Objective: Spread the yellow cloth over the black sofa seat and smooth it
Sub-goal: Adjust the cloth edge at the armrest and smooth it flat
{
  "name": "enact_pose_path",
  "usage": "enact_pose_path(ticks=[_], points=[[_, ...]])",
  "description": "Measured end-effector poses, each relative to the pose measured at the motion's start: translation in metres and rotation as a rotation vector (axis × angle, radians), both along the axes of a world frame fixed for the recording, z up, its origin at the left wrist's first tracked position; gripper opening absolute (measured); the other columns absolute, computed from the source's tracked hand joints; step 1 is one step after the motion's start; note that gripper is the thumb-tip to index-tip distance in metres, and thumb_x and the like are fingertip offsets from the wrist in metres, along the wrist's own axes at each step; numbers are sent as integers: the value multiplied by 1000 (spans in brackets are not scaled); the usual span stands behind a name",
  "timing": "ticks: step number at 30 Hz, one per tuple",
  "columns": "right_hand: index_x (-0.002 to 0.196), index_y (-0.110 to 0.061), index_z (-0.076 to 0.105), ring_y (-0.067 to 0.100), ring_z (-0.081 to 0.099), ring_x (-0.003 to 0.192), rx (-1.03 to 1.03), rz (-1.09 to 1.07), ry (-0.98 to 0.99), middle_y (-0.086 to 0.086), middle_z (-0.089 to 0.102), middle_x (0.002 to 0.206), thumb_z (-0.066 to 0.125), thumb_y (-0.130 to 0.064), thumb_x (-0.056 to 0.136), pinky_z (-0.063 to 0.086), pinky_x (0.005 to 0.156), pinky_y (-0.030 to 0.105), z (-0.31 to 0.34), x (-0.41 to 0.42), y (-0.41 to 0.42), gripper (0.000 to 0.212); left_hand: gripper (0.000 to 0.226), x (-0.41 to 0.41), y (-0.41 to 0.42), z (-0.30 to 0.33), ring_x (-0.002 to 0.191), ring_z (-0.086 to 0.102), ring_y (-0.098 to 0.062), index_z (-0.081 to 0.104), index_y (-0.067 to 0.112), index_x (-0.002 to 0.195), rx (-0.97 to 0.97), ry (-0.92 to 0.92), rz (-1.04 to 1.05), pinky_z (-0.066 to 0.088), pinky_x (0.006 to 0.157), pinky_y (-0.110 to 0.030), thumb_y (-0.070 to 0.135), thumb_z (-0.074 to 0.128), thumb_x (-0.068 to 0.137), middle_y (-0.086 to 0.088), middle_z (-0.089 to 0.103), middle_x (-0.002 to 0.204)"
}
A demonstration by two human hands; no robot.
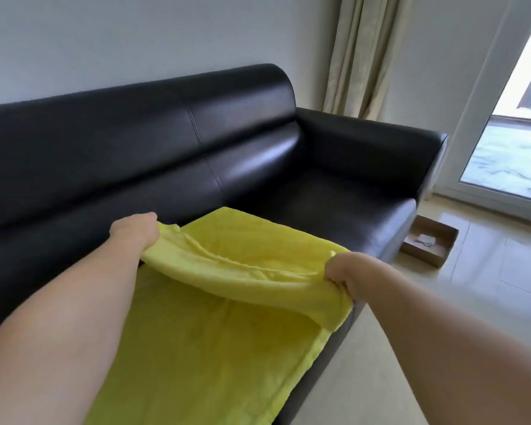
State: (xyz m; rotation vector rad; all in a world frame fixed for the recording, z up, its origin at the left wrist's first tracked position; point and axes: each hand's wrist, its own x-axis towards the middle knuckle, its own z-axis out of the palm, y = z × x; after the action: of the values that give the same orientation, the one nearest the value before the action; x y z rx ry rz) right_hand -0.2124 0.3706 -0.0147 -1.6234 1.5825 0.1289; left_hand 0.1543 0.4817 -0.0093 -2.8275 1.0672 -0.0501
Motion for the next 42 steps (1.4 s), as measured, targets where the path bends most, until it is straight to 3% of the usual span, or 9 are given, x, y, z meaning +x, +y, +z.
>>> enact_pose_path(ticks=[6,10,14,17,22,25,33,37,42], points=[[138,0,39,39,53,119,212,-327,-149,22,51,132,46,-6,98,45,100,52,-48,-12,14,41,29,-9,10,-35,91,57,-31,46,14,116,-57,-52,24,43,73,-39,7,31,92,-11,60,104],[140,0,39,34,49,126,98,-298,-198,20,46,139,53,-4,92,47,100,38,-57,-2,18,50,37,-14,19,-47,121,44,-36,36,12,132,-149,89,206,34,95,-46,28,34,99,-17,49,133],[150,-20,4,36,25,135,-397,-57,118,12,12,149,55,-22,87,26,112,45,-68,6,52,81,49,-43,29,-70,126,33,-38,35,11,135,-300,137,359,31,101,-48,35,46,94,-17,33,140],[152,-22,11,34,10,143,-648,312,94,9,7,157,45,-33,93,10,117,45,-78,18,60,69,46,-60,28,-80,126,36,-38,41,15,135,-333,111,169,31,103,-47,30,50,92,-14,38,140],[141,-19,36,31,44,127,-389,526,183,7,50,137,48,-44,93,28,108,44,-79,31,35,56,69,-82,-1,-75,144,19,-20,33,28,147,-148,80,-598,9,119,-39,3,43,84,4,31,154],[129,-19,49,30,49,118,-327,541,247,5,54,127,59,-47,85,40,100,40,-79,29,29,53,63,-92,-16,-69,141,21,-22,45,31,139,158,87,-677,-5,120,-41,9,46,80,4,45,140],[134,-11,55,31,54,124,671,496,4,9,60,131,83,-17,75,40,108,48,-54,27,19,65,19,-82,1,-31,111,54,-24,57,18,93,315,191,-652,41,88,-32,9,44,83,-1,60,102],[138,-10,52,30,51,127,589,700,349,9,54,139,79,-33,79,38,110,44,-60,39,32,69,39,-75,5,-28,118,53,-26,58,22,119,768,-187,-608,24,110,-40,16,34,90,-5,63,124],[143,-3,40,31,51,126,87,847,630,13,46,143,59,-46,93,44,101,35,-50,40,50,69,47,-61,2,-58,126,42,-27,54,17,127,684,-372,-412,-4,115,-62,21,28,88,-7,54,131]])
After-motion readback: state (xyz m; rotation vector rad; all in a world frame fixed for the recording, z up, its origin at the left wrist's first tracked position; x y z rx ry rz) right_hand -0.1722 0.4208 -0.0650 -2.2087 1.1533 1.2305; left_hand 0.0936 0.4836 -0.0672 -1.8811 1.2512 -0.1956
